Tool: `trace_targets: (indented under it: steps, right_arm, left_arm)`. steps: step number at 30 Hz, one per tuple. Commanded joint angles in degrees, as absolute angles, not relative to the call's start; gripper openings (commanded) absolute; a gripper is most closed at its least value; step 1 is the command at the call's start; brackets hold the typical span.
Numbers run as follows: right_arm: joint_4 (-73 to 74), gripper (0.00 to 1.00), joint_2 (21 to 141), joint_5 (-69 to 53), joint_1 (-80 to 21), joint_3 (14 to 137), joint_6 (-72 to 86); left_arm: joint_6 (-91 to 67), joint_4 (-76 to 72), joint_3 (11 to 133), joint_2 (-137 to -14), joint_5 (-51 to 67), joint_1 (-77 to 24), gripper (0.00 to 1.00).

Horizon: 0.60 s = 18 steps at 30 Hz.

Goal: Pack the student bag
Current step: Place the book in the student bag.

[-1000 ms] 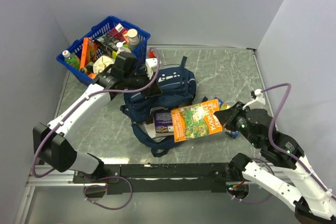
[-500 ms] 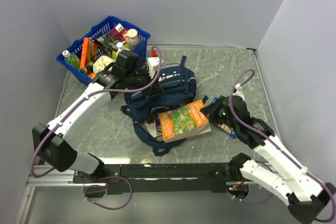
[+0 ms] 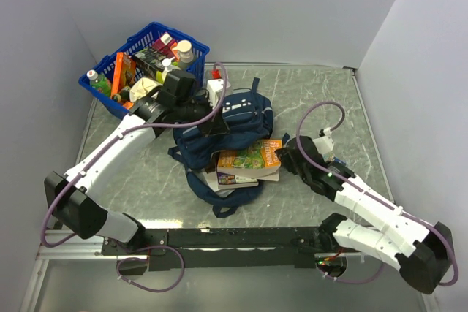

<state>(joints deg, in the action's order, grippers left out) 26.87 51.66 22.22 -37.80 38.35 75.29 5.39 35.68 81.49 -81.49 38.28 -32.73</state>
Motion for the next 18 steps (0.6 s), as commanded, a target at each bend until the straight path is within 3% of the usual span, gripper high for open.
trace_targets:
  steps: [1,8,9,10,12,18]
  right_arm:
    - [20.4,0.0,55.8,33.8,-43.4,41.8,83.0]
    - [15.7,0.03,65.1,35.2,-50.6,50.0,77.6]
    - [14.3,0.11,65.4,33.2,-50.9,50.2,75.1]
    - [14.2,0.31,65.4,31.3,-51.3,50.1,73.7]
    - [18.1,0.53,63.7,28.0,-51.9,49.2,71.3]
    - [18.8,0.9,50.7,24.1,-51.1,34.3,66.0]
  left_arm:
    - [3.9,33.9,88.8,-80.2,39.7,-36.2,0.01]
    - [0.9,31.3,89.6,-79.8,41.7,-37.7,0.01]
    - [0.4,30.7,88.1,-79.5,41.8,-37.4,0.01]
    - [-2.0,30.0,87.4,-79.3,41.9,-37.2,0.01]
    - [-2.7,29.0,86.0,-78.9,42.2,-35.9,0.01]
    - [-0.6,29.8,87.6,-79.5,41.2,-34.4,0.01]
